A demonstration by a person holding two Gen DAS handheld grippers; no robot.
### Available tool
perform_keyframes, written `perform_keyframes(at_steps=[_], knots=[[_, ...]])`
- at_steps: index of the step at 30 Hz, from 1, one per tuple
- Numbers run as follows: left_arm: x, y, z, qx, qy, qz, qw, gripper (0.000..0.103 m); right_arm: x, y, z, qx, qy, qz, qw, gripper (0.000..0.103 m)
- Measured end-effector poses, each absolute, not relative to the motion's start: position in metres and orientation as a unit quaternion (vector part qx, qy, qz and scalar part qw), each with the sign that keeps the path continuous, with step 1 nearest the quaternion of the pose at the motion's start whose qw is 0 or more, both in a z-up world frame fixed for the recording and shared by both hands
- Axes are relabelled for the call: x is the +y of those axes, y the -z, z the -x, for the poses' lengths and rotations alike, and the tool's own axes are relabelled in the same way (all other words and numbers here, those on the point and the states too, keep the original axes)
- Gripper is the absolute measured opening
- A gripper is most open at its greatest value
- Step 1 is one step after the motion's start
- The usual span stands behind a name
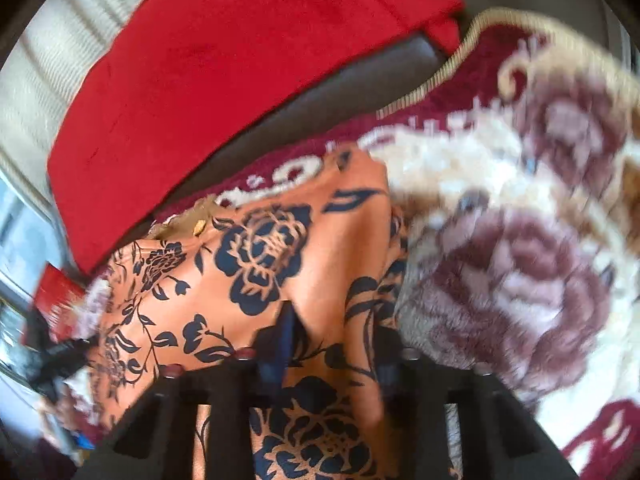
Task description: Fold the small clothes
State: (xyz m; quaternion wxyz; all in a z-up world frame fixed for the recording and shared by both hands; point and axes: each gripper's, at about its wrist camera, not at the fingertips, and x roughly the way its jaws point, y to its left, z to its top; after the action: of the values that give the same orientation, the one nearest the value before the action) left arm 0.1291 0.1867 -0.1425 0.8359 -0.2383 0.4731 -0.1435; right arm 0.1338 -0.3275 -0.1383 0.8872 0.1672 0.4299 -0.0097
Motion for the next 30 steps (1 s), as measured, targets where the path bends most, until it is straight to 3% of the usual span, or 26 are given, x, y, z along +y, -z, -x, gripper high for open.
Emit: perform_keyframes(at_steps=[5, 10, 17, 20, 22, 23, 24, 25, 30], knots=[[0.187, 0.119, -0.113, 0.438, 0.139, 0.21, 0.863, 0.011, -0.335, 0.112, -0.118, 0.375, 0.048, -0.156, 0.912, 0.006], [0.186, 0.163, -0.124, 0.517, 0.079, 0.188, 0.831, 0.009, -0.352, 0.158, -0.134, 0.466, 0.056, -0.19, 0.862, 0.006], [0.186, 0.113, -0.106, 0.439, 0.089, 0.191, 0.874, 0.009, -0.358, 0.108, -0.117, 0.378, 0.091, -0.21, 0.897, 0.011], [0.174, 0.096, -0.103, 0.391, 0.083, 0.161, 0.903, 0.022, -0.345, 0.09, -0.116, 0.348, 0.071, -0.189, 0.916, 0.014], [0.161, 0.09, -0.102, 0.369, 0.1, 0.148, 0.912, 0.053, -0.329, 0.086, -0.118, 0.341, 0.024, -0.187, 0.921, 0.031], [0.157, 0.091, -0.106, 0.366, 0.11, 0.145, 0.913, 0.059, -0.32, 0.086, -0.119, 0.338, -0.008, -0.187, 0.922, 0.035], [0.147, 0.091, -0.103, 0.363, 0.128, 0.137, 0.913, 0.062, -0.311, 0.087, -0.123, 0.338, -0.036, -0.189, 0.921, 0.048], [0.133, 0.09, -0.102, 0.362, 0.141, 0.123, 0.913, 0.062, -0.301, 0.089, -0.127, 0.342, -0.062, -0.198, 0.917, 0.053], [0.071, 0.107, -0.111, 0.394, 0.183, 0.068, 0.898, 0.062, -0.255, 0.1, -0.156, 0.372, -0.146, -0.208, 0.893, 0.051]])
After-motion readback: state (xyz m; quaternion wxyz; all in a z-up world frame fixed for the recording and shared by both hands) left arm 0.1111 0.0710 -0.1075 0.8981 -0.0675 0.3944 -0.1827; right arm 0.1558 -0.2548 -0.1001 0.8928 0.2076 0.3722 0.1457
